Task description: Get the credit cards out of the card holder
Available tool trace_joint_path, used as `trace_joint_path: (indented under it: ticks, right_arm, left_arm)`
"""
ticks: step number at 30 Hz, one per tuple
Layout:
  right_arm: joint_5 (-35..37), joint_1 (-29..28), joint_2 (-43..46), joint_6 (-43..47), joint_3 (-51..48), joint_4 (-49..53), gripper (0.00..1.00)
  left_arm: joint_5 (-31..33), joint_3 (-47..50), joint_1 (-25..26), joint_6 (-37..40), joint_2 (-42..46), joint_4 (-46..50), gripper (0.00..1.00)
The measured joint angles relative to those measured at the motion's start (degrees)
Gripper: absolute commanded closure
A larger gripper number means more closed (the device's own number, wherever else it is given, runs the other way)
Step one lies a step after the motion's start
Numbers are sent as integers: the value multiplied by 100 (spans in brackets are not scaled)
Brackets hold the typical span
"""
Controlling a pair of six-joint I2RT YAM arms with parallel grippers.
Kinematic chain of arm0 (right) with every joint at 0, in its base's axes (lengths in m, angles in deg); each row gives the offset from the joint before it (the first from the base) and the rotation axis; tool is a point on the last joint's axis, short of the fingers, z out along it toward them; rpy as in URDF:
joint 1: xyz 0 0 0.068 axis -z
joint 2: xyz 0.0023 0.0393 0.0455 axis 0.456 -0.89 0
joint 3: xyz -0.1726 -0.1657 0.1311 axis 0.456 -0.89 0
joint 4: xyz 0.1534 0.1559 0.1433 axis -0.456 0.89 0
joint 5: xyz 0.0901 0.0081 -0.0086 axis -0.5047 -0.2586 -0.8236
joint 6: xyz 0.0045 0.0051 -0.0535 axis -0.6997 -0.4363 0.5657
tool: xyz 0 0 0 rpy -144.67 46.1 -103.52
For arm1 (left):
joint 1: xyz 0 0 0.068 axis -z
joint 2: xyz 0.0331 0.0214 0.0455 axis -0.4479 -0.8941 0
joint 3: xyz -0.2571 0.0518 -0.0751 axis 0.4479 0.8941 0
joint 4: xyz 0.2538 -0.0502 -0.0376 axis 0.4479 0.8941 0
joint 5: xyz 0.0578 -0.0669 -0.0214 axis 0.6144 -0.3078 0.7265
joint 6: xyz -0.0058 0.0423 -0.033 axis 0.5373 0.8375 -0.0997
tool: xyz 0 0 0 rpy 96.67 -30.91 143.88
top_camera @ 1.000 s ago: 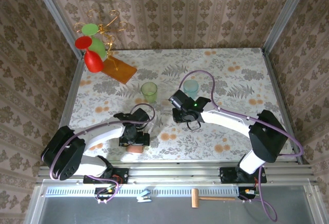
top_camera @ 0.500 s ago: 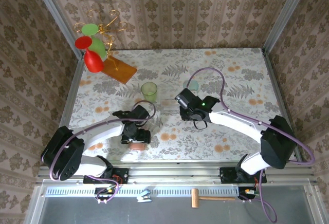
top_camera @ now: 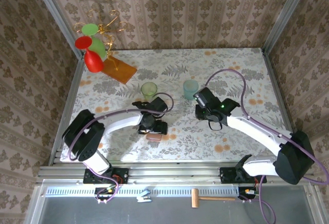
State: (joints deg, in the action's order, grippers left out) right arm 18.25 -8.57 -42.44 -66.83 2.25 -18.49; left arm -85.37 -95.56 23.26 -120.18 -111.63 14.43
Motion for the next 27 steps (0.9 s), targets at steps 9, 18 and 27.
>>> trace_joint_path:
  ticks: [9, 18, 27]
  right_arm:
    - [-118, 199, 396, 166, -251, 72, 69]
    - [-317, 208, 516, 179, -374, 83, 68]
    - [-796, 177, 507, 28, -398, 42, 65]
  left_arm:
    - [-20, -730, 229, -308, -758, -96, 16]
    - [-109, -745, 293, -505, -763, -205, 9]
    - [-511, -282, 372, -713, -210, -645, 8]
